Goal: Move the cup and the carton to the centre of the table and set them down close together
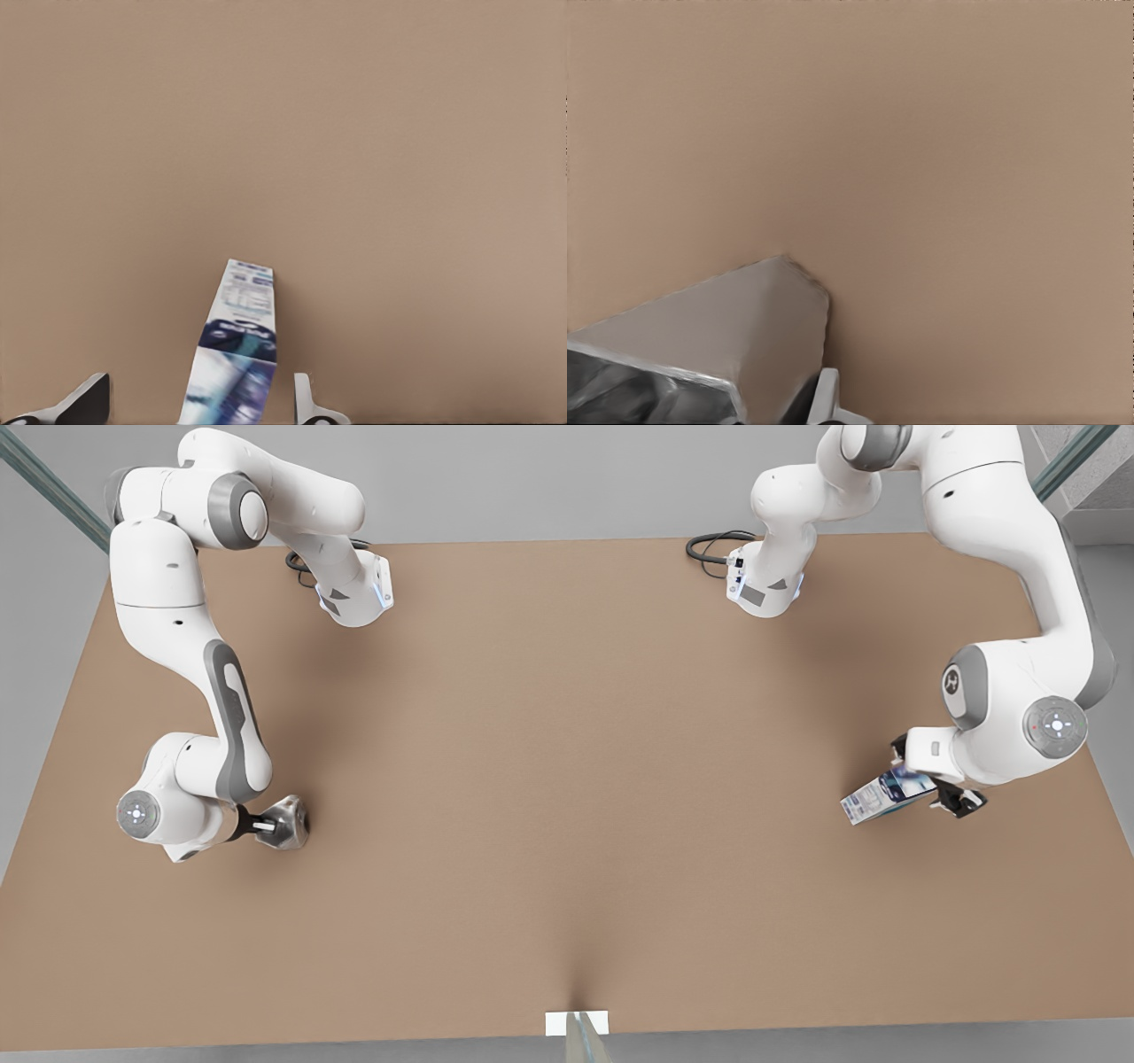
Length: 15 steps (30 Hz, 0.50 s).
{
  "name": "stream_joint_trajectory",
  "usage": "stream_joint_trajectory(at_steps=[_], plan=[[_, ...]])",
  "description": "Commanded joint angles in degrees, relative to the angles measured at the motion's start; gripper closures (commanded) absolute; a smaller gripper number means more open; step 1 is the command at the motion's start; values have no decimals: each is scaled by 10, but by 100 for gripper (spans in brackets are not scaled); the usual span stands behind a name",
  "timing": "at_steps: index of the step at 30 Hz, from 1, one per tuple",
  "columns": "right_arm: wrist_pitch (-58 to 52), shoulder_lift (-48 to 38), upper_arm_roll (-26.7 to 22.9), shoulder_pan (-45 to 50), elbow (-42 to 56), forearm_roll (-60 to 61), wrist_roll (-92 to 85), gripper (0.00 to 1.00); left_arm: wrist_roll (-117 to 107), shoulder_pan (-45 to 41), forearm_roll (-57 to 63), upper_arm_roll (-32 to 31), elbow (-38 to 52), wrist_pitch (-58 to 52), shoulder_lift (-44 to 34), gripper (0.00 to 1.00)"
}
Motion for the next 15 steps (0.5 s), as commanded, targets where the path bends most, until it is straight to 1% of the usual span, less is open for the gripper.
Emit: stream_joint_trajectory(at_steps=[1,3,6,7,10,11,14,15], plan=[[0,0,0,-1,0,-4,2,79,6,2,0,0,0,0,1,0],[-20,-1,2,3,13,-4,3,79,28,9,0,0,-2,0,2,0],[-58,-11,4,9,37,-4,3,79,26,8,0,0,-61,51,-15,0],[-65,-18,6,10,37,-3,3,79,26,8,0,0,-68,57,-18,0],[-83,-33,11,25,49,-2,3,79,28,9,0,3,-73,62,-14,0],[-109,-32,12,35,71,-1,5,79,38,15,1,3,-74,62,-11,0],[-144,-33,14,54,100,2,7,79,45,16,1,3,-74,62,-5,0],[-149,-32,14,60,105,21,8,79,46,16,2,3,-73,64,-3,0]])
